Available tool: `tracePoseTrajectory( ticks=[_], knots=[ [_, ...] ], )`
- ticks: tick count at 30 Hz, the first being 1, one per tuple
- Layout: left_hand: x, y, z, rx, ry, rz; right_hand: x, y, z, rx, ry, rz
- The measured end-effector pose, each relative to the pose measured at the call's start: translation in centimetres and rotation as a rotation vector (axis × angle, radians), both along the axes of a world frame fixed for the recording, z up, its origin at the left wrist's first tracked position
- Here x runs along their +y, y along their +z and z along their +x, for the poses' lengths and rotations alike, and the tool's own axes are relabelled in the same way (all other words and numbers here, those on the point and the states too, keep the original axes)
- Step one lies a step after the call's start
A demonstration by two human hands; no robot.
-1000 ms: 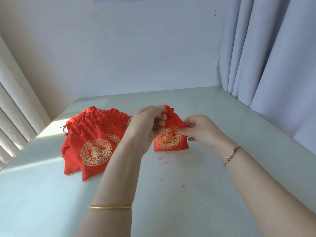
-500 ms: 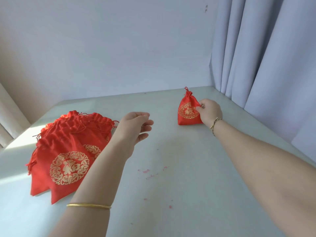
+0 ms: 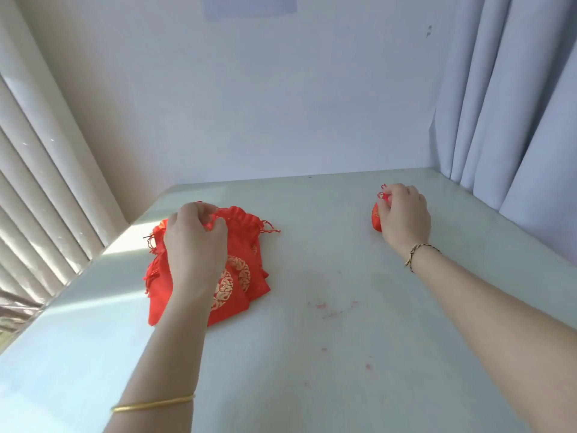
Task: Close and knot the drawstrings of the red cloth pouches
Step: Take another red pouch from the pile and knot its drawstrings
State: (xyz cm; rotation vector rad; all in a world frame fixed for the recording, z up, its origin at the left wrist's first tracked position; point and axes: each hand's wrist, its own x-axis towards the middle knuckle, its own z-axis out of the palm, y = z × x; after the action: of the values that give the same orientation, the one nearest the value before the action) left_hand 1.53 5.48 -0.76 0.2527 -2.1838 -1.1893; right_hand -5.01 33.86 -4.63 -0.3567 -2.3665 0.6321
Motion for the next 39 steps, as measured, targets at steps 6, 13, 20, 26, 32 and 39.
tracePoseTrajectory(
  ticks=[6, 13, 20, 26, 32, 39],
  knots=[
    [-3.9, -1.3, 1.6, -0.153, 0.136, -0.154, -12.2, 1.0, 5.2, -0.056, 0.548, -0.318],
    [-4.6, -1.0, 1.4, -0.276, 0.164, -0.340, -19.2, 0.9, 7.2, -0.121, 0.744, -0.362],
    [-6.1, -0.7, 1.1, -0.153, -0.006, -0.224, -20.2, 0.4, 7.4, -0.161, 0.757, -0.438],
    [-3.0, 3.6, 3.4, -0.041, -0.621, -0.033, -16.2, 2.0, 8.7, -0.113, 0.838, -1.055],
    [1.1, 2.9, 3.7, -0.062, -0.764, -0.032, -11.0, 3.3, 10.6, 0.085, 0.850, -0.920],
    [1.2, 0.8, 3.4, -0.405, -0.774, -0.093, -8.1, 3.6, 9.3, 0.069, 0.731, -0.739]
  ],
)
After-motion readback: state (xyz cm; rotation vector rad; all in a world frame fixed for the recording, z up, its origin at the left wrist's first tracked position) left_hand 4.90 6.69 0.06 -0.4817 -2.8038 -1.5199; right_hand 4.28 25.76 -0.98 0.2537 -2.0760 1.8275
